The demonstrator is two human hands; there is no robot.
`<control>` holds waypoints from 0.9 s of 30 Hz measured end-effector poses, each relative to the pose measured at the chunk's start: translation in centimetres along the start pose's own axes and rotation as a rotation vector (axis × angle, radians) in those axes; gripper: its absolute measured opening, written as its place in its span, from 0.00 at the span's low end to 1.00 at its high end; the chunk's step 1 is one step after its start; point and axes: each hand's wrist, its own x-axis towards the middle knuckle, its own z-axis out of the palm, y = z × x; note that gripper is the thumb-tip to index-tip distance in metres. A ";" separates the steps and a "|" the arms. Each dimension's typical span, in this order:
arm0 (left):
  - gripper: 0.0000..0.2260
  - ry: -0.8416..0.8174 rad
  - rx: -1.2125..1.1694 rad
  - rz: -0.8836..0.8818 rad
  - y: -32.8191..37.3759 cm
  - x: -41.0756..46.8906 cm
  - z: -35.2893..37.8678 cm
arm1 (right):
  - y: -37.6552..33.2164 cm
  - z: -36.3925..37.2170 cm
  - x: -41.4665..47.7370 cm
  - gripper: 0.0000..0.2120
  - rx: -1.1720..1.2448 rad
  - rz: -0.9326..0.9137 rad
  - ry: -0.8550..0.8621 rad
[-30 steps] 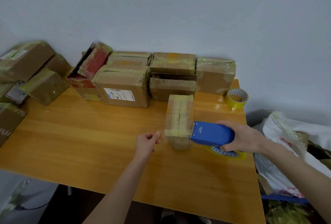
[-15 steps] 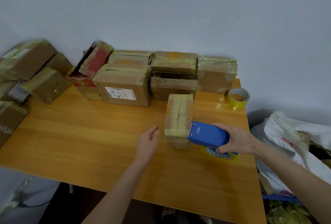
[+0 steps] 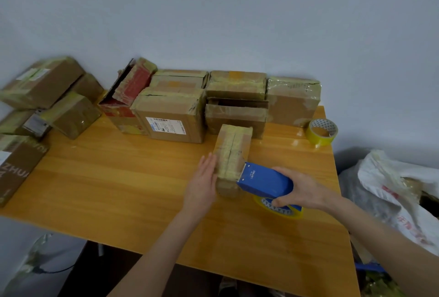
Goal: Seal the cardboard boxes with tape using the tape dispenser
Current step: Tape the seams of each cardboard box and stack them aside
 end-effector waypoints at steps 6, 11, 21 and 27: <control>0.22 -0.238 0.333 0.307 1.5 0.9 0.6 | 0.0 0.0 -0.5 0.45 -0.075 -0.012 0.007; 0.27 -0.289 0.503 0.348 -0.1 1.0 1.3 | 0.1 0.0 -0.5 0.42 -0.110 -0.029 0.009; 0.29 -0.263 0.498 0.349 -0.4 0.9 1.7 | 2.1 -1.9 -3.0 0.42 -0.115 -0.007 0.012; 0.32 -0.224 0.503 0.364 -0.9 1.1 2.4 | 0.9 -2.4 -3.0 0.41 -0.411 0.059 -0.035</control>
